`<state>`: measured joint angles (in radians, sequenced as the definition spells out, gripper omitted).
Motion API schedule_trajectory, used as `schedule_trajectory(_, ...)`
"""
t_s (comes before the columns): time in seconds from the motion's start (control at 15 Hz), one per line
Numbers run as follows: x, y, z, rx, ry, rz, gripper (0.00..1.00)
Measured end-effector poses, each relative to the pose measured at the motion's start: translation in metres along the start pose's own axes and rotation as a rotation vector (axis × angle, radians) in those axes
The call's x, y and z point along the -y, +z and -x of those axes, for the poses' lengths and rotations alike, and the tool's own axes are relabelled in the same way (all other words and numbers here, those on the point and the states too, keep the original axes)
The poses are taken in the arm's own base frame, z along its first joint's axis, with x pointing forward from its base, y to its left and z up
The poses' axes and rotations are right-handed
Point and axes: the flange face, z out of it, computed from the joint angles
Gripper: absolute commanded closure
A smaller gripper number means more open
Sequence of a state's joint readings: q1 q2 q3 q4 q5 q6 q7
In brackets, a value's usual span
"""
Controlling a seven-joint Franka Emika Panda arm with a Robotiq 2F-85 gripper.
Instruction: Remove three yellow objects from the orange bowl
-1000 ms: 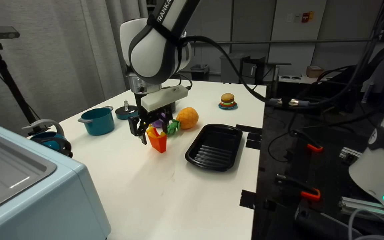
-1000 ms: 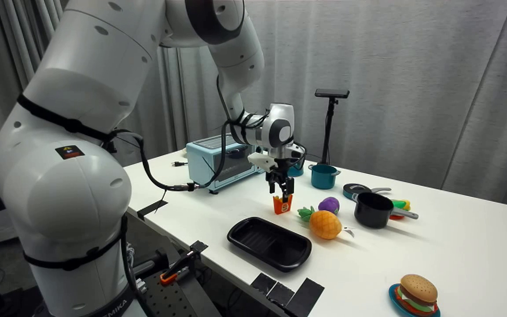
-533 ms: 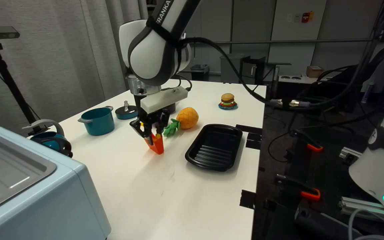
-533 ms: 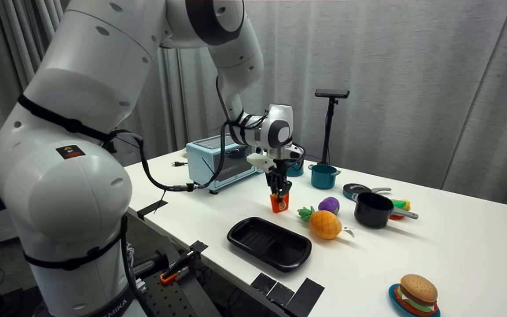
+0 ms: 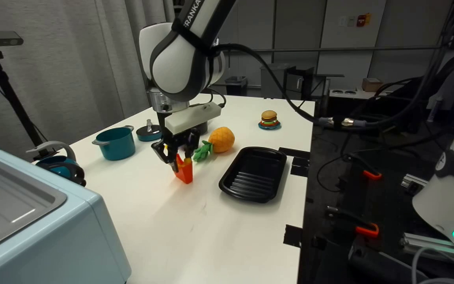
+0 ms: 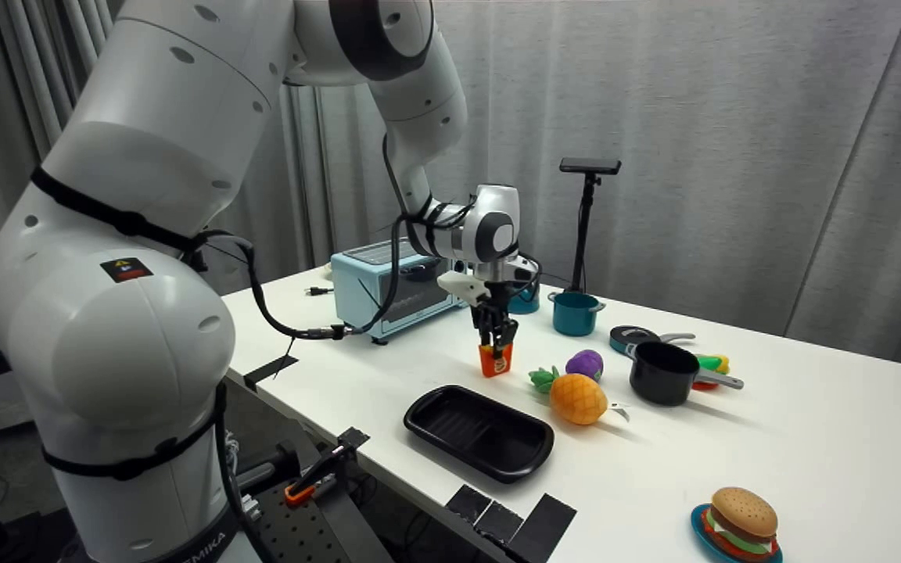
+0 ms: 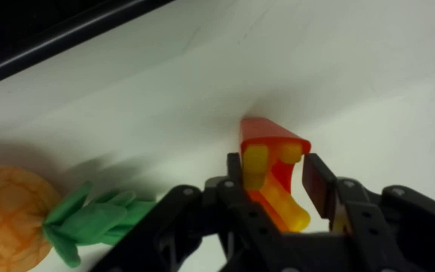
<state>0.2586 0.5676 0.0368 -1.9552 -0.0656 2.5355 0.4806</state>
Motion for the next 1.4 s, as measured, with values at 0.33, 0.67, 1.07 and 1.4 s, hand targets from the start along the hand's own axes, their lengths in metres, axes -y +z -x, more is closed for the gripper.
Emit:
schedule_trajectory(0.33,0.002,0.000,0.001,-0.001,-0.003,0.000,0.18)
schedule_trajectory(0.67,0.002,-0.001,0.000,-0.002,-0.004,-0.001,0.54)
schedule_trajectory(1.07,-0.008,-0.010,-0.012,-0.015,0.042,-0.030,0.26)
schedule_trajectory(1.4,-0.007,-0.012,-0.013,-0.021,0.044,-0.030,0.36)
